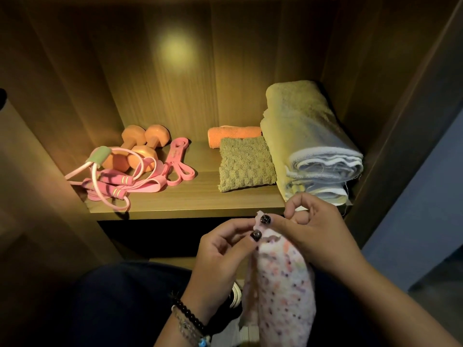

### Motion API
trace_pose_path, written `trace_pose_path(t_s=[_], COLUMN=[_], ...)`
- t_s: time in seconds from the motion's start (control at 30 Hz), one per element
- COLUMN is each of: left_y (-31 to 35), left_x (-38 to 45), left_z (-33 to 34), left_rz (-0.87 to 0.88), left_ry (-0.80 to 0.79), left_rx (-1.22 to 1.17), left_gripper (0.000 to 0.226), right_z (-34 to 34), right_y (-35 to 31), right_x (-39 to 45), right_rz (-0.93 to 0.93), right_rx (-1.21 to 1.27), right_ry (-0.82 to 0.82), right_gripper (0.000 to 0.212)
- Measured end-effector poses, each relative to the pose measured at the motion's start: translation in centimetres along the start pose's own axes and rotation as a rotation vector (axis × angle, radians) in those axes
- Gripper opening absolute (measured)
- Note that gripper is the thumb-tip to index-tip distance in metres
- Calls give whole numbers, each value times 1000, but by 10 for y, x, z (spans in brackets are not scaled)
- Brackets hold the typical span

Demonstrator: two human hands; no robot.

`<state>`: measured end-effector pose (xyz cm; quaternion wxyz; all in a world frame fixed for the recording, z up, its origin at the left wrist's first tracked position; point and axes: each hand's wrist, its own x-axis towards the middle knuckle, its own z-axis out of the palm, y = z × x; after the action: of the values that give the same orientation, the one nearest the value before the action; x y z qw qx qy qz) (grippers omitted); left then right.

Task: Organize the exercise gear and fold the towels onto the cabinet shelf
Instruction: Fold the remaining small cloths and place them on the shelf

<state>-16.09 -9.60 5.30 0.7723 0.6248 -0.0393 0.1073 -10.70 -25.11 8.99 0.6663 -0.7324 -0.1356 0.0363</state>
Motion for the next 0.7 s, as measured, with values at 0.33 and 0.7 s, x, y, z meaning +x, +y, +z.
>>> trace_pose_path(t_s=[0.33, 0.7], left_y=[-7, -13], left_x=[1, 1], left_z=[-2, -8], left_rz=[-74, 12], left_ry=[160, 137], left_rx=[-12, 55], left_gripper=[17, 26], right_z=[-1, 4], right_y=[-4, 8], right_x=[-5, -2], right_rz=[108, 44], right_rx=[38, -93], right_ry=[-122, -123], right_gripper=[16, 8])
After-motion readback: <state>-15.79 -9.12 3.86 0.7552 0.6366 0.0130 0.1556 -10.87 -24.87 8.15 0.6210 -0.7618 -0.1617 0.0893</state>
